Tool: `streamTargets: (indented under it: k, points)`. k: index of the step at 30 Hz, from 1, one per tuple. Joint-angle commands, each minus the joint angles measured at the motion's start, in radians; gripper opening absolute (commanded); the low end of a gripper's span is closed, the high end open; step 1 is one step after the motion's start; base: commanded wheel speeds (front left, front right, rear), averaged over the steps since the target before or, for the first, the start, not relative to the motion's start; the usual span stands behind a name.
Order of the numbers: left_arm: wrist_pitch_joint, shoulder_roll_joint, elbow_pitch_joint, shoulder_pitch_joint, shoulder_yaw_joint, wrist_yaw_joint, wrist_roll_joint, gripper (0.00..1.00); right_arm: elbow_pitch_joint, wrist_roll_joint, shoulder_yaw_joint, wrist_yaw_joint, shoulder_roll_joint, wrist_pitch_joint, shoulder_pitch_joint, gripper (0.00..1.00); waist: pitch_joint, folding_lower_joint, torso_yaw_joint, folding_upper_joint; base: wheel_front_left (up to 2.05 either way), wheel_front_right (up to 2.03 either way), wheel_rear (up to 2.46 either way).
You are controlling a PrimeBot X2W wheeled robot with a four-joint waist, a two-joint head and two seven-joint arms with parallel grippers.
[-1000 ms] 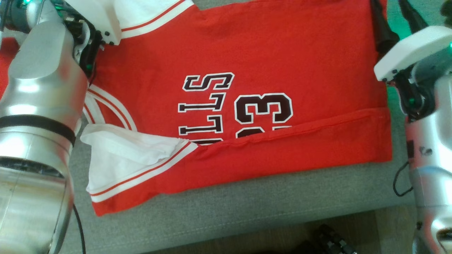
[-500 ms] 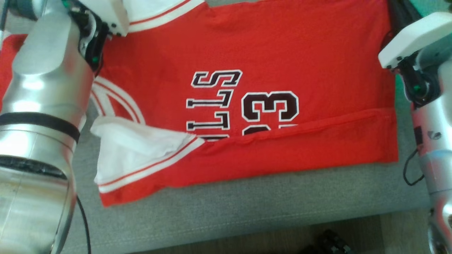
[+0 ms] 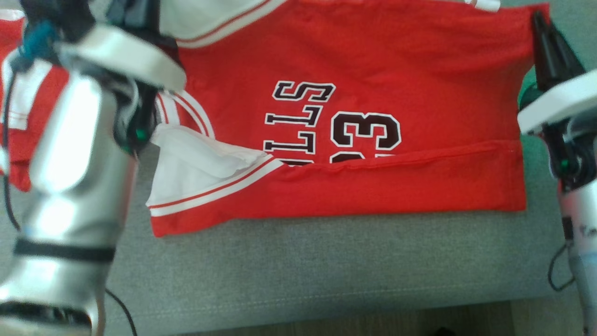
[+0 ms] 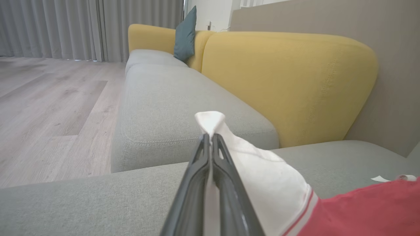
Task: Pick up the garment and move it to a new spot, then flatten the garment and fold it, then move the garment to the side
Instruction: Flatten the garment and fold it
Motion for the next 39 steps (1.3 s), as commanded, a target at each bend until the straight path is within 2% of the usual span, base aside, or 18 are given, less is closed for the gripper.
streamTargets:
  k: [1,6,11,16,21,22,24,25,26,27,28,29,36,39]
  points:
    - [-0.005,0.047,-0.078,0.015,0.04,0.011,0.014,0.0,-0.054,-0.004,0.003,-0.001,-0.016,0.0,0.028,0.0,-0.012,0.0001,0.01,0.0,0.0,0.0,0.0]
    - [-0.005,0.056,-0.269,0.2,0.065,0.045,0.013,0.0,-0.12,-0.021,-0.021,-0.001,-0.022,0.015,0.119,0.0,-0.029,0.0001,0.024,0.0,0.0,0.0,0.0]
    - [0.011,0.064,-0.398,0.375,0.063,0.073,-0.008,0.0,-0.168,-0.035,-0.044,-0.001,-0.015,0.016,0.18,0.0,-0.042,0.0001,0.032,0.0,0.0,0.0,0.0]
    - [0.049,0.064,-0.451,0.488,0.046,0.078,-0.042,0.0,-0.226,-0.054,-0.047,-0.001,-0.019,0.039,0.25,0.0,-0.049,0.0001,0.049,0.0,0.0,0.0,0.0]
    - [0.083,0.066,-0.44,0.543,0.036,0.07,-0.076,0.0,-0.322,-0.083,-0.048,-0.001,-0.024,0.081,0.35,0.01,-0.047,0.0001,0.054,0.0,0.0,0.0,0.0]
    - [0.09,0.065,-0.432,0.55,0.034,0.066,-0.085,0.0,-0.337,-0.093,-0.049,-0.001,-0.027,0.091,0.368,0.18,-0.046,0.0001,0.054,0.0,0.0,0.0,0.0]
    - [0.102,0.062,-0.415,0.561,0.029,0.063,-0.096,0.0,-0.364,-0.099,-0.054,-0.001,-0.023,0.1,0.4,0.44,-0.046,0.0001,0.053,0.0,0.0,0.0,0.0]
    - [0.109,0.06,-0.406,0.568,0.026,0.061,-0.103,0.0,-0.373,-0.108,-0.063,-0.001,-0.021,0.105,0.417,0.67,-0.047,0.0001,0.051,0.0,0.0,0.0,0.0]
    - [0.119,0.059,-0.394,0.574,0.023,0.06,-0.11,0.0,-0.383,-0.116,-0.065,-0.001,-0.019,0.114,0.435,1.0,-0.047,0.0001,0.051,0.0,0.0,0.0,0.0]
    - [0.126,0.058,-0.383,0.58,0.021,0.059,-0.116,0.11,-0.396,-0.118,-0.065,-0.001,-0.014,0.12,0.453,1.0,-0.047,0.0001,0.049,0.0,0.0,0.0,0.0]
    - [0.127,0.056,-0.376,0.584,0.024,0.061,-0.122,0.42,-0.408,-0.125,-0.064,-0.001,-0.012,0.127,0.47,1.0,-0.047,0.0001,0.046,0.0,0.0,0.0,0.0]
    - [0.13,0.055,-0.368,0.589,0.025,0.064,-0.126,1.0,-0.419,-0.134,-0.066,-0.001,-0.01,0.132,0.487,1.0,-0.048,0.0001,0.044,0.0,0.0,0.0,0.0]
    - [0.105,0.064,-0.365,0.627,0.043,0.104,-0.118,1.0,-0.496,-0.187,-0.078,-0.001,0.012,0.128,0.585,1.0,-0.061,0.0001,0.033,0.0,0.0,0.0,0.0]
    - [0.067,0.081,-0.395,0.647,0.056,0.143,-0.08,1.0,-0.559,-0.205,-0.111,-0.001,0.051,0.079,0.621,1.0,-0.071,0.0001,0.027,0.0,0.0,0.0,0.0]
